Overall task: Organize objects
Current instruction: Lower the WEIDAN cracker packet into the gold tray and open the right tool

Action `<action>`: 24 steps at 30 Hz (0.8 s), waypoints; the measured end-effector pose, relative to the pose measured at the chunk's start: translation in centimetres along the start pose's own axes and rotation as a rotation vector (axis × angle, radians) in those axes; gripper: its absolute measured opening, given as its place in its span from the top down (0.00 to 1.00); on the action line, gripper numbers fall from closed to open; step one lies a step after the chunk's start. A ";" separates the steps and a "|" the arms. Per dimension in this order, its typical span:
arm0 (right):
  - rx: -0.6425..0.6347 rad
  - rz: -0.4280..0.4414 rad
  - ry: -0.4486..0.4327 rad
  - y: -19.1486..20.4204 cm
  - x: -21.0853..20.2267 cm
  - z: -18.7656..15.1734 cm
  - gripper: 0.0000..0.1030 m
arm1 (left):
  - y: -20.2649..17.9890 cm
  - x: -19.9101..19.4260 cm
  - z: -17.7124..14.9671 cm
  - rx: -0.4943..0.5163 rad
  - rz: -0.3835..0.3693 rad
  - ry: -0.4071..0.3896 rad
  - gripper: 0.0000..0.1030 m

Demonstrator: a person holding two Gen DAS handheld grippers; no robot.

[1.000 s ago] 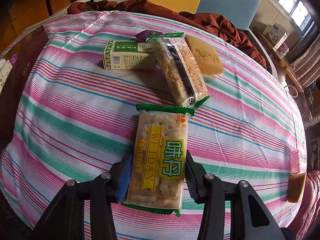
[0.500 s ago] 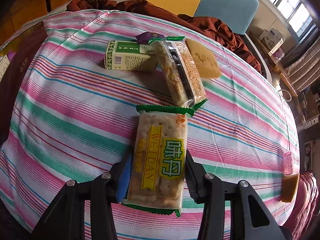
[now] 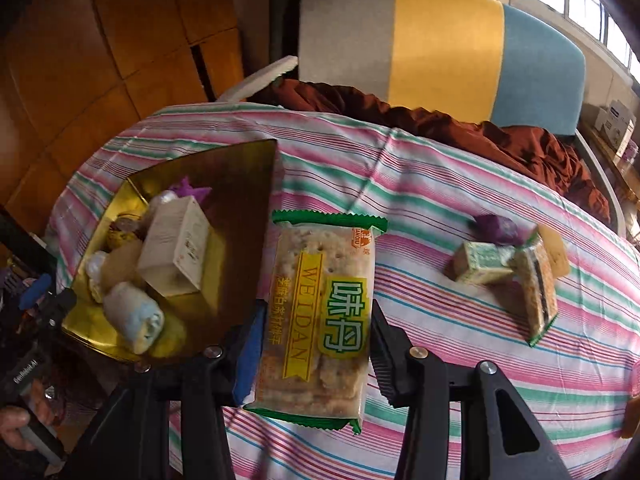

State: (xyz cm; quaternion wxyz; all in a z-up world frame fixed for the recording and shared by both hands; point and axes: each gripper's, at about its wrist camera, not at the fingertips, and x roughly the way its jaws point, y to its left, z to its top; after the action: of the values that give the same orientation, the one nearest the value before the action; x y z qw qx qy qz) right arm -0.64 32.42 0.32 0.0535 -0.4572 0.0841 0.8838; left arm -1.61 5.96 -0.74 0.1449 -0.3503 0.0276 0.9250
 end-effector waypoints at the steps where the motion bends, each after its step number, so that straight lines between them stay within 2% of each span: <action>1: -0.009 0.010 -0.002 0.9 0.4 0.5 0.53 | 0.1 0.0 0.0 -0.002 0.000 0.002 0.20; 4: -0.024 0.024 0.012 3.1 1.9 1.4 0.53 | 0.4 -0.1 -0.1 -0.010 -0.005 0.006 0.20; 13: -0.041 0.014 0.098 5.4 6.0 1.3 0.53 | 0.7 0.0 -0.3 -0.020 -0.008 0.014 0.20; 22: -0.014 0.026 0.074 4.1 4.9 0.2 0.52 | 0.7 0.1 -0.5 -0.023 -0.003 0.020 0.20; 24: -0.019 0.005 0.057 3.6 4.1 0.0 0.52 | 0.6 0.1 -0.6 -0.021 -0.003 0.024 0.20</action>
State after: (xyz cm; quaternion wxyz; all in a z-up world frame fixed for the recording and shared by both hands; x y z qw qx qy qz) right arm -3.62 28.92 -2.63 0.0445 -0.4823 0.0786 0.8714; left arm -1.48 5.30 -1.33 0.1421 -0.3629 0.0190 0.9207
